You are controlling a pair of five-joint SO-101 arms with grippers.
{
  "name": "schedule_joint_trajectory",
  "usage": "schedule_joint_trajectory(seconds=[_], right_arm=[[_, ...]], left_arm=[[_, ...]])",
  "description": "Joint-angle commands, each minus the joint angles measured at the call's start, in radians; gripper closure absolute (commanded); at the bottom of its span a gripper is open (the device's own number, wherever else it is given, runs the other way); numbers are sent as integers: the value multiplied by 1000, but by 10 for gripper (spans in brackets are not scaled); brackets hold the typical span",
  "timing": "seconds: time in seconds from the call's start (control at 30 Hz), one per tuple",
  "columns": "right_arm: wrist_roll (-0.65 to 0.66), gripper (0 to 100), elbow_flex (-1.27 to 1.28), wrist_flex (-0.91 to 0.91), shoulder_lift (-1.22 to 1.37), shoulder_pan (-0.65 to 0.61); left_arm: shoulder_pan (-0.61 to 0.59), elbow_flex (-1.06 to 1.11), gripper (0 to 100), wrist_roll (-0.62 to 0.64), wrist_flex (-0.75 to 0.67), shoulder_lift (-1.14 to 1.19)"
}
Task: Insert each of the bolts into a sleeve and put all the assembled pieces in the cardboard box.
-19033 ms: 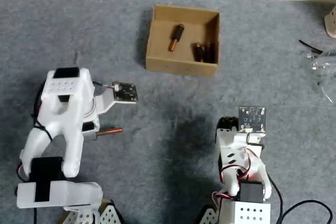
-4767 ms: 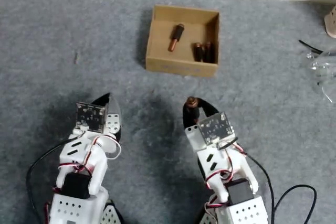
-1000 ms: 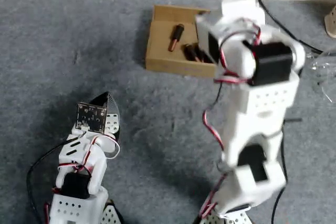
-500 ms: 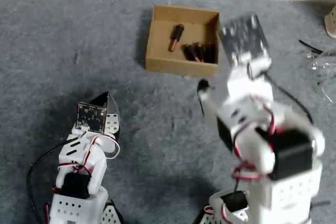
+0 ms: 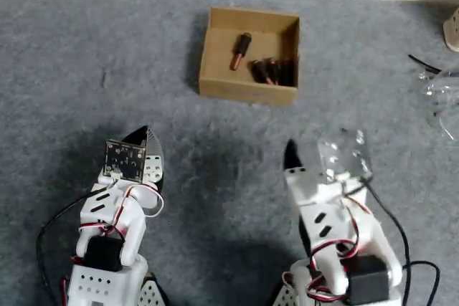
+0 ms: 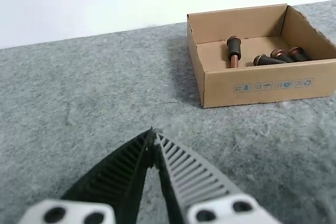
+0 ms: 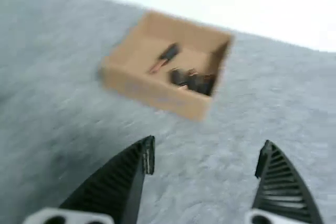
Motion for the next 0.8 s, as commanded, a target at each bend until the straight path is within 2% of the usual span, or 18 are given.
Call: schedule_joint_trajectory(seconds=[0.0, 0.27, 0.43, 0.63, 0.77], right_arm=[[0, 721, 154, -110, -111, 134], [-8, 721, 533, -125, -245, 151], [-6, 721, 802, -275, -226, 157], [-3, 721, 757, -189, -209, 168], [-2, 721, 757, -125, -209, 168]], left_arm=[[-12, 21, 992, -6, -17, -1], [-10, 21, 992, -6, -17, 1], [-10, 21, 992, -6, -17, 1], [12, 21, 992, -5, -6, 1], [24, 21, 992, -5, 137, 1]])
